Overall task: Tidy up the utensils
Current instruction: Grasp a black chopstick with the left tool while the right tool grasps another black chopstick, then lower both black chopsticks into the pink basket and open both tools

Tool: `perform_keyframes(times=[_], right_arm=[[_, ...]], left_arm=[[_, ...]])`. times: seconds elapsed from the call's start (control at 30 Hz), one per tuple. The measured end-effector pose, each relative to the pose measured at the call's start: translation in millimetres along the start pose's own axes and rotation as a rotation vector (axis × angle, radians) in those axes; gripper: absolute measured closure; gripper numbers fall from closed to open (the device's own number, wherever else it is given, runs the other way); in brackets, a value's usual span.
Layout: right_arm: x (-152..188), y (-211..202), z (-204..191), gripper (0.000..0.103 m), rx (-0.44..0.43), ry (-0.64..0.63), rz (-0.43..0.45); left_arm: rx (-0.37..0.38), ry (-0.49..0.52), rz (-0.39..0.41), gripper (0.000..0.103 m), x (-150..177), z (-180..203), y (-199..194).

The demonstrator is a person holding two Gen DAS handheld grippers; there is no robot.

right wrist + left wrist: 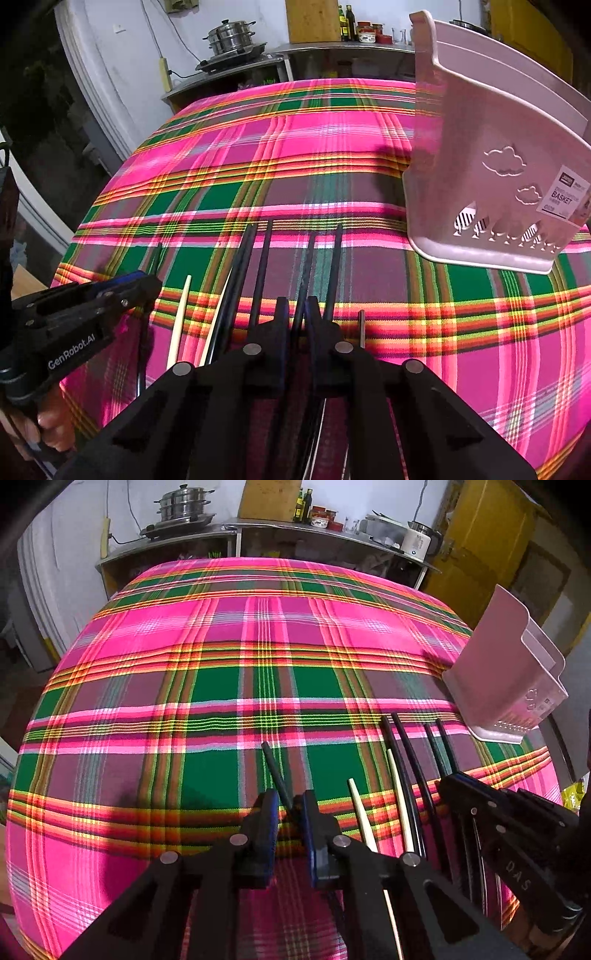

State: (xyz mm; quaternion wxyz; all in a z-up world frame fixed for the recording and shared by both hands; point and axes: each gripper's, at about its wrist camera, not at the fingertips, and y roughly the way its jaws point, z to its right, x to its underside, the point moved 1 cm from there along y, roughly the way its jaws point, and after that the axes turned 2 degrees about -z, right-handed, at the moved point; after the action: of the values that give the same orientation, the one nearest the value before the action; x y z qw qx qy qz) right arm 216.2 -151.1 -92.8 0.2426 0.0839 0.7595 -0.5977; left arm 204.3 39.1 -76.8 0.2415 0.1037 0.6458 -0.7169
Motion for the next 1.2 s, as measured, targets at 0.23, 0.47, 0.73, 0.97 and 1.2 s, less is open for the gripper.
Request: perform_keyframes(times=[0.23, 0.47, 0.73, 0.97, 1.2], right_arm=[[0, -5, 2, 0.096, -0.023, 0.014, -0.004], [-6, -29, 1, 0.097, -0.042, 0.011, 0.037], [-13, -72, -4, 0.097, -0.054, -0.002, 0.123], [-13, -118, -11, 0.097, -0.062, -0.017, 0.209], [-13, -153, -15, 0.097, -0.065, -0.024, 0.279]], left_arm=[[0.051, 0.01, -0.013, 0.096, -4, -2, 0], [0.107, 0.046, 0.038, 0.097, -13, 3, -27], [0.152, 0.093, 0.14, 0.098, -26, 9, -84], [0.194, 0.125, 0.226, 0.099, -28, 11, -138], [0.215, 0.162, 0.286, 0.099, -28, 17, -177]])
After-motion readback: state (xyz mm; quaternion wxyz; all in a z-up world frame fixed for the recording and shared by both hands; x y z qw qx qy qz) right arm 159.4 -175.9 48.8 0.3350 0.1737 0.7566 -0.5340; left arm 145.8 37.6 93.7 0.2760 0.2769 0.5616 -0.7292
